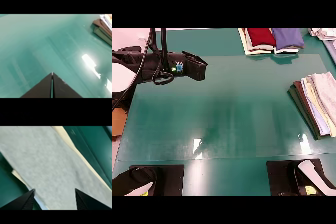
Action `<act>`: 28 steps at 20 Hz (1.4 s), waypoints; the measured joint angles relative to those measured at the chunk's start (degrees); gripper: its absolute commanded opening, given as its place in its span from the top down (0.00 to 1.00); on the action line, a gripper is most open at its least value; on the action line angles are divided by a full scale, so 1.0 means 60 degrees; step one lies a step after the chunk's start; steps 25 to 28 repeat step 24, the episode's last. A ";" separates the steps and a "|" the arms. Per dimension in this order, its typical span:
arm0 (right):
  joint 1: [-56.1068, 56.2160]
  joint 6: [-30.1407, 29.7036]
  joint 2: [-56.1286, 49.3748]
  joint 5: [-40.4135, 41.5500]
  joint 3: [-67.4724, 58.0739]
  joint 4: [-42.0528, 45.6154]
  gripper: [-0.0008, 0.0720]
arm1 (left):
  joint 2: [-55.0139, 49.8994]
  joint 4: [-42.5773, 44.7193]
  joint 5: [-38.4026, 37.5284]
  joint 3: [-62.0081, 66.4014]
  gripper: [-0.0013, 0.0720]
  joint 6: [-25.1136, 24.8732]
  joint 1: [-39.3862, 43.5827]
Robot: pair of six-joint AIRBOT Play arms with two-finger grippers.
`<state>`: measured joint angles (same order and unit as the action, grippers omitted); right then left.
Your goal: Fold the shirts.
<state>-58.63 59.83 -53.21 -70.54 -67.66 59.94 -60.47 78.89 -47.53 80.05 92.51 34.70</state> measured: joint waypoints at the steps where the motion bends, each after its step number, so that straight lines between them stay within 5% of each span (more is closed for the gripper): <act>1: 0.0532 0.0000 0.0015 0.0197 -0.0076 -0.0466 0.20 | 0.0000 0.0000 0.0000 0.0004 0.95 0.0000 0.0000; 8: 0.5810 0.0007 -0.0393 0.1169 -0.0251 -0.1967 0.21 | 0.0000 0.0091 -0.0426 0.0000 0.95 0.0004 0.0000; 12: 0.8353 0.0015 -0.0892 0.1596 -0.0262 -0.2142 0.97 | 0.0000 0.0106 -0.0499 0.0000 0.95 0.0004 0.0000; 17: 0.9978 0.0018 -0.1297 0.1803 -0.0262 -0.2204 0.97 | 0.0000 0.0117 -0.0262 0.0004 0.95 0.0004 0.0000; 28: 1.0404 0.0011 -0.1395 0.1810 -0.0262 -0.2222 0.97 | 0.0000 0.0113 -0.0171 0.0000 0.95 0.0007 0.0000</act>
